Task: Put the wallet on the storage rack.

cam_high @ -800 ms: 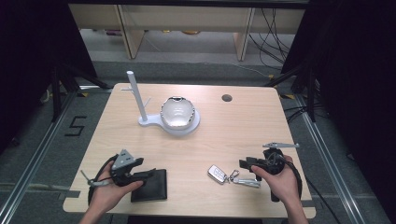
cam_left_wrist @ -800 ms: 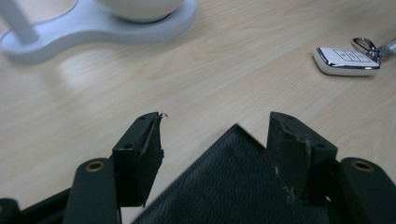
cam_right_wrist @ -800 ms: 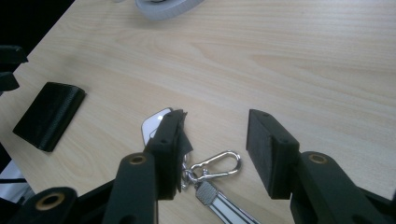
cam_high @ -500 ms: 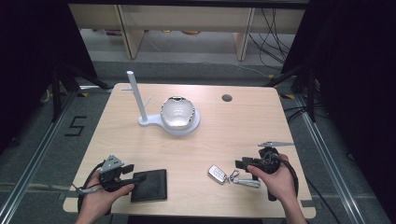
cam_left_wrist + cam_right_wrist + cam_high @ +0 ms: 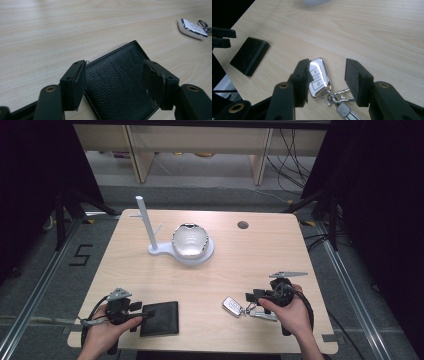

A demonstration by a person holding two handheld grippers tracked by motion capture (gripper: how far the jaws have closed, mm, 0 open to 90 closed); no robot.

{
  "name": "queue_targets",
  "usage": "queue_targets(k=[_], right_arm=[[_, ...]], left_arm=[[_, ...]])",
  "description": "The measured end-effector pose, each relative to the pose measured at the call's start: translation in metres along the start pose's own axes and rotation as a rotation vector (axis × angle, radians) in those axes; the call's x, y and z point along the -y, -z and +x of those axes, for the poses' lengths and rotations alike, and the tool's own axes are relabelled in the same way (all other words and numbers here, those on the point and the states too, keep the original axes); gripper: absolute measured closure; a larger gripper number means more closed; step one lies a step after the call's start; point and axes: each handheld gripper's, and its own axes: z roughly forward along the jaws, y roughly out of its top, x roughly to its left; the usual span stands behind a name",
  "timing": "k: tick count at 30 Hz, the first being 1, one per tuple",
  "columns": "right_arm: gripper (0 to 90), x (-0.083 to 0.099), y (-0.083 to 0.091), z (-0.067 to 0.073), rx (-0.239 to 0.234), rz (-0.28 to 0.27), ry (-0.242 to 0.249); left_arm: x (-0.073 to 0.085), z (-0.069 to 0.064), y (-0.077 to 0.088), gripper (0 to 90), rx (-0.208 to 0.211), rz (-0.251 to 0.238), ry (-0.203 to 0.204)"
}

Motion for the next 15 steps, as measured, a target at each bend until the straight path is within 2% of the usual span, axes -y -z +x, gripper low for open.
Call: queue_targets(k=[1,4,5,6,7,9,10,12,15], right_arm=[[56.0,-0.001,0.0,0.002,-0.017,-0.001,0.01],[55.9,-0.001,0.0,0.004,-0.018,0.003,0.014],[55.8,-0.001,-0.001,0.006,-0.017,0.016,0.021],[55.7,-0.001,-0.003,0.007,-0.012,0.019,0.024],[55.7,-0.001,-0.004,0.008,-0.015,0.025,0.024],[55.6,-0.001,-0.006,0.009,-0.02,0.031,0.031],[55.5,-0.002,-0.01,0.011,-0.038,0.043,0.035],[55.3,-0.003,-0.013,0.014,-0.053,0.048,0.043],[55.1,-0.003,-0.017,0.017,-0.058,0.059,0.047]], left_arm=[[0.001,0.002,-0.002,35.7,-0.006,0.028,0.018],[0.003,0.003,-0.004,36.0,0.003,0.042,0.04],[0.004,0.003,-0.006,36.3,0.0,0.062,0.061],[0.005,0.003,-0.008,36.7,-0.009,0.056,0.093],[0.006,0.004,-0.008,36.8,0.001,0.082,0.089],[0.006,0.004,-0.008,38.1,0.002,0.087,0.104],[0.008,0.005,-0.01,38.4,-0.003,0.109,0.127],[0.01,0.004,-0.012,39.9,-0.009,0.122,0.144],[0.012,0.006,-0.015,41.8,-0.016,0.137,0.139]])
